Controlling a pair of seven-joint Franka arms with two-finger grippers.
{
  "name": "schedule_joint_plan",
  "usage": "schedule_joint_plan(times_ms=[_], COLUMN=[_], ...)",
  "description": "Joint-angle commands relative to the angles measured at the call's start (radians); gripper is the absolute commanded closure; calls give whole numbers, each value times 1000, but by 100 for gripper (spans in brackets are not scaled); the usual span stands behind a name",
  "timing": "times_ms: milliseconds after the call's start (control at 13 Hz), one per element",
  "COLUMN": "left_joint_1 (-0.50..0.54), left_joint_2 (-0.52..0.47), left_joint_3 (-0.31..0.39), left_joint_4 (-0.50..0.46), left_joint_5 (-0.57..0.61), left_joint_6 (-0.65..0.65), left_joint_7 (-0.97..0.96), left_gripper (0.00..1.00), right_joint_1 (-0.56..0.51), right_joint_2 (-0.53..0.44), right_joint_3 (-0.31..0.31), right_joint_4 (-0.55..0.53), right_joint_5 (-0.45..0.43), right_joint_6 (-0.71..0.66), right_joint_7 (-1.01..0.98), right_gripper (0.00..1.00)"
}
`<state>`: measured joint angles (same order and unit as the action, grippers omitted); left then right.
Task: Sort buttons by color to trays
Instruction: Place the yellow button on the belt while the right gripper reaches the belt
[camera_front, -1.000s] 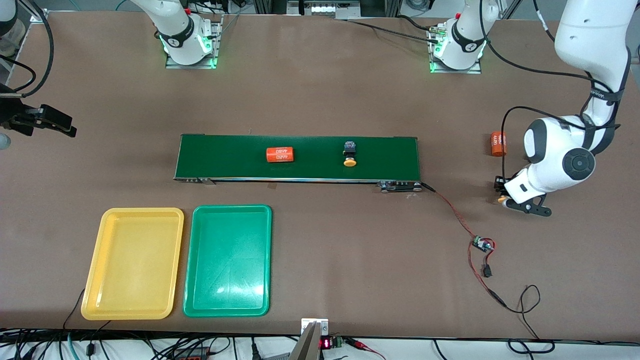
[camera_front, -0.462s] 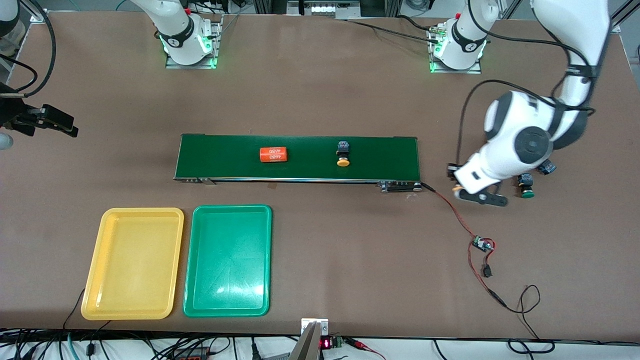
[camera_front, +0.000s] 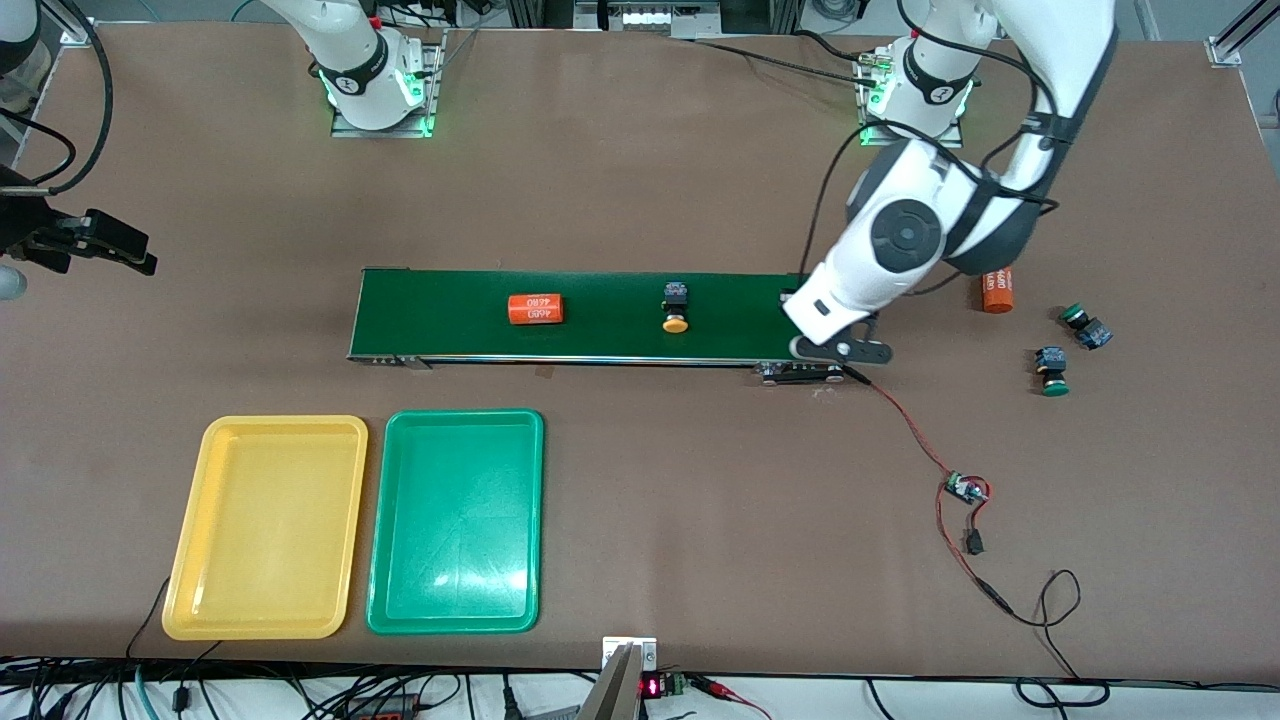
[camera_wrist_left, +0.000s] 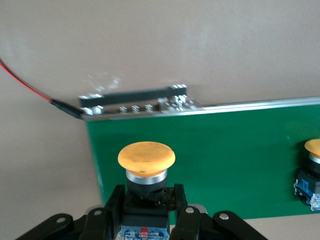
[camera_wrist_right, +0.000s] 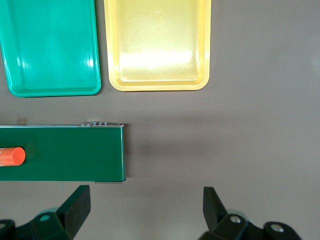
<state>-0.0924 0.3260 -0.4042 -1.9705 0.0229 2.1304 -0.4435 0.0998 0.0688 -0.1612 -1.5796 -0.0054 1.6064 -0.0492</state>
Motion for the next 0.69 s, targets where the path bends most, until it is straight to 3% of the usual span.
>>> schedule_joint_plan(times_ms=[0,385,615], left_joint_1=[6,-12,-24], left_joint_2=[28,61,61], left_joint_3=[-2,-2,-33], left_joint_4=[-17,-62,-85], left_joint_5=[-21,-23,-23], left_joint_6=[51,103,105], left_joint_7=[-6,-15,-125], left_gripper=[77,75,75], right_joint_1=[5,9,14], right_joint_2=[-6,25,46], right_joint_3=[3,3,3], right_joint_4=[-16,1,0], right_joint_5=[4,-2,-2], right_joint_6=[20,46,53], right_joint_7=[8,6,8], right_gripper=[0,0,0])
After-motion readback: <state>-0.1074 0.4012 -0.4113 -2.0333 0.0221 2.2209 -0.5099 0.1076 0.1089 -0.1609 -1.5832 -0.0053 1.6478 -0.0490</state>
